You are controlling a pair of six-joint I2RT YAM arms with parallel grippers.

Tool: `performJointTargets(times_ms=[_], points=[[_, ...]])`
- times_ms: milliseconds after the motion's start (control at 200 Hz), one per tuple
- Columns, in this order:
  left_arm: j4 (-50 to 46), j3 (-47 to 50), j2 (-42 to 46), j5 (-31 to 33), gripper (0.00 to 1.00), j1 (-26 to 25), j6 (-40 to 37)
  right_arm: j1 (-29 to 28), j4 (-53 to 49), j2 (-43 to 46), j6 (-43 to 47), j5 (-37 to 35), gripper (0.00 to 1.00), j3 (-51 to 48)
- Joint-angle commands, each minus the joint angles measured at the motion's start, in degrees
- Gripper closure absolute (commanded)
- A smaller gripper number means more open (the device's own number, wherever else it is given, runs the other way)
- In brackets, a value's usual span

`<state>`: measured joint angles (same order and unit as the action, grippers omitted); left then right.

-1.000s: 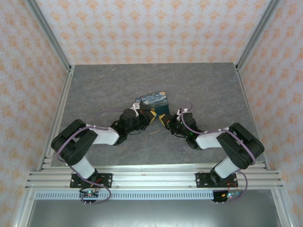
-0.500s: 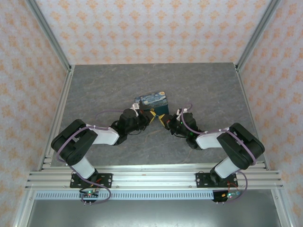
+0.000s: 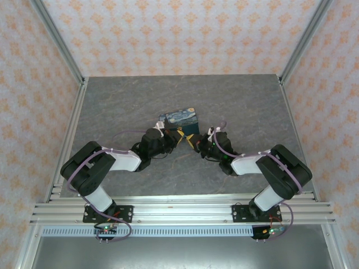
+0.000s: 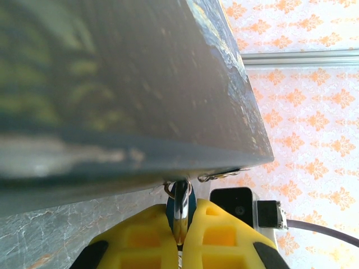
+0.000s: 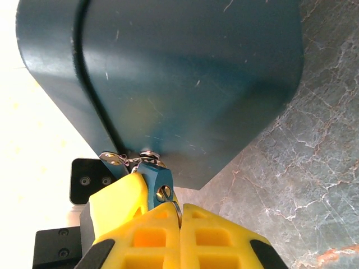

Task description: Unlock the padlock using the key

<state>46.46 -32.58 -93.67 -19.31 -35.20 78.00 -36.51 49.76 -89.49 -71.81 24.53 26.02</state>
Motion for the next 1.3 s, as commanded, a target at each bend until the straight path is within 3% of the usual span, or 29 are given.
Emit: performJointTargets(times_ms=[0, 245, 636, 1001, 1296], points=[[2.84, -1.35, 1.56, -1.10, 1.00, -0.65, -0.21, -0.41, 4.15, -1.29, 0.03, -0.33, 1.00, 2.06], [3.78, -1.28, 2.28, -1.90, 1.00, -0.66, -0.12, -0.27, 10.42, -4.76, -0.06, -1.31, 1.00, 1.91], [6.42, -0.45, 3.15, -3.33, 1.00, -0.71, -0.20, 2.80, 20.66, -12.93, -1.31, 6.73, 1.00, 3.18], [8.35, -0.91, 2.44, -5.21, 1.00, -0.75, -0.56, 5.44, 21.70, -17.42, -1.17, 15.06, 1.00, 6.73], [8.69, -1.26, 1.79, -6.54, 1.00, -0.75, -0.96, 8.42, 16.43, -19.68, 1.75, 21.15, 1.00, 9.91]])
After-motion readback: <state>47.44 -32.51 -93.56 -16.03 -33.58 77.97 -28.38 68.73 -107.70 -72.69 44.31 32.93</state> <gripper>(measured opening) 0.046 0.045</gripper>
